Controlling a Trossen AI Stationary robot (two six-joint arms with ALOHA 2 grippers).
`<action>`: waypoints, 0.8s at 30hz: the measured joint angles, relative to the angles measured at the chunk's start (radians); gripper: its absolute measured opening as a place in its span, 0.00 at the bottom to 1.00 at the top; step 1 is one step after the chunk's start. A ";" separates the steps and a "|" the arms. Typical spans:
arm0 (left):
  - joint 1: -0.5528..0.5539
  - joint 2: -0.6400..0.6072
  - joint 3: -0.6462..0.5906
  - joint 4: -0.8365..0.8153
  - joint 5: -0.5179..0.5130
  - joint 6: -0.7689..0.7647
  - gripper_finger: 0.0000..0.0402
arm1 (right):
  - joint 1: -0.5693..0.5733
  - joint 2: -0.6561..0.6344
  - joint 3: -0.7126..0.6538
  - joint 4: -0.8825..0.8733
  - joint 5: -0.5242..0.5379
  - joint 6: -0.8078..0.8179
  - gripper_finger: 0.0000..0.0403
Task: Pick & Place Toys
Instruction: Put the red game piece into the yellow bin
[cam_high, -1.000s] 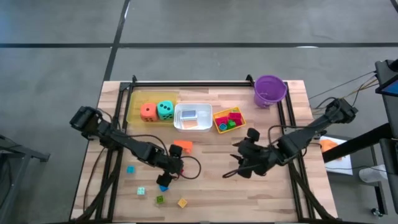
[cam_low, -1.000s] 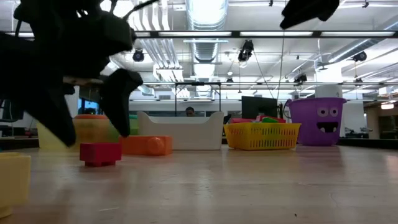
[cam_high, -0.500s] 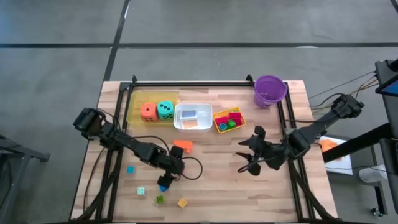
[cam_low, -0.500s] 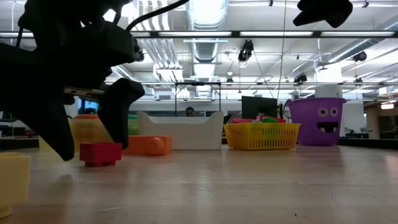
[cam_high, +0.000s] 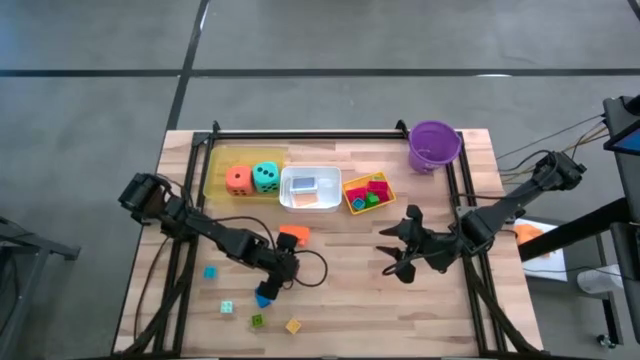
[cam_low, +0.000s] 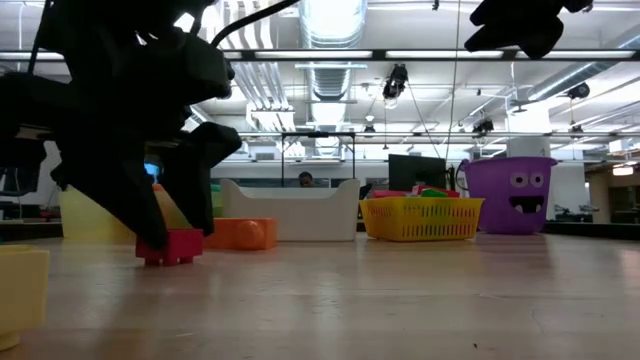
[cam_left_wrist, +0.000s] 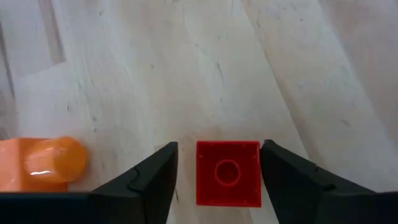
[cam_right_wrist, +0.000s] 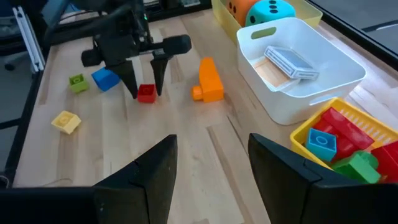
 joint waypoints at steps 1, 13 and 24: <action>0.000 0.003 0.000 -0.001 0.001 0.007 0.55 | 0.000 0.000 0.000 0.005 0.000 0.000 0.48; 0.003 0.035 0.001 -0.008 0.056 0.000 0.53 | -0.002 0.000 0.000 0.016 -0.001 0.000 0.48; 0.004 0.037 0.021 0.004 0.060 -0.087 0.30 | -0.002 0.001 -0.010 0.016 -0.001 -0.022 0.48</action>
